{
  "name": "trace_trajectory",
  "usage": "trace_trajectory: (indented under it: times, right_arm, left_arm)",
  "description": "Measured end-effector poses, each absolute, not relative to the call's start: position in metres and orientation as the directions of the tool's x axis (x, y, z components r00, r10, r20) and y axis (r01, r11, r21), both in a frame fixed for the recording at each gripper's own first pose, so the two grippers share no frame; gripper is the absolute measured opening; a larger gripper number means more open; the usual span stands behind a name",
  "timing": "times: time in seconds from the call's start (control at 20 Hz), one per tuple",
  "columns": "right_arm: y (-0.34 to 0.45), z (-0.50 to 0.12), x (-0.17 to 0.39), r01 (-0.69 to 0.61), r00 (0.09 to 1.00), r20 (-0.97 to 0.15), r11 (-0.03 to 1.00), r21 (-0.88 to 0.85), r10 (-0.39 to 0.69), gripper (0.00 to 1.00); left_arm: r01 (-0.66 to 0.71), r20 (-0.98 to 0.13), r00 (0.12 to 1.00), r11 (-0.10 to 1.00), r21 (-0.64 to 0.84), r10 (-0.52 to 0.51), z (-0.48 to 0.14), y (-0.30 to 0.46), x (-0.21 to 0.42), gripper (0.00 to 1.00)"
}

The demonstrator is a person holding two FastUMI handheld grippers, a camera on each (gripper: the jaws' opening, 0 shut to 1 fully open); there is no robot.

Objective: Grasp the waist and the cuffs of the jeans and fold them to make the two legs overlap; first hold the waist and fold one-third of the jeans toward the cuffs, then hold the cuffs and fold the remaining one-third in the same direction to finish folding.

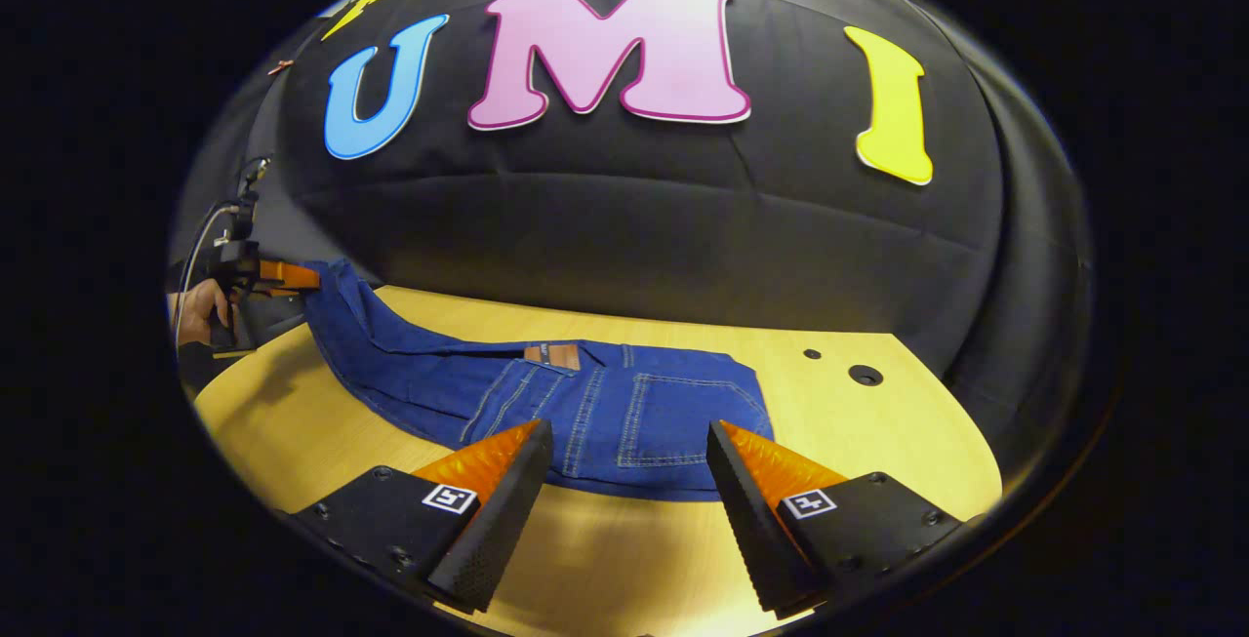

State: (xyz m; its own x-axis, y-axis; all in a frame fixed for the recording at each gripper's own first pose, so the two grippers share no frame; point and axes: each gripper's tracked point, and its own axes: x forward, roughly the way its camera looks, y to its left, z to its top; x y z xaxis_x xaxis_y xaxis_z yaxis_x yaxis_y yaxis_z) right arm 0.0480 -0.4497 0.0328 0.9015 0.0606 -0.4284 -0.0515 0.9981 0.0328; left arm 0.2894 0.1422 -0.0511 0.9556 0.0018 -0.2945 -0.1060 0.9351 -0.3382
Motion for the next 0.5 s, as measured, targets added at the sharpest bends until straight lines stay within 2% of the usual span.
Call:
trace_trajectory:
  times: [0.25, 0.5]
  right_arm:
    - [-0.496, 0.063, 0.046, 0.003, 0.913, -0.409, 0.999, 0.036, 0.012, 0.97]
    - [-0.55, 0.083, 0.045, 0.075, 0.917, -0.395, 0.997, 0.034, -0.055, 0.96]
  left_arm:
    - [0.041, -0.217, 0.97, 0.95, -0.31, -0.112, 0.031, 0.05, 0.283, 0.06]
    - [0.192, -0.19, 0.948, 0.936, -0.295, -0.255, 0.078, -0.07, 0.289, 0.06]
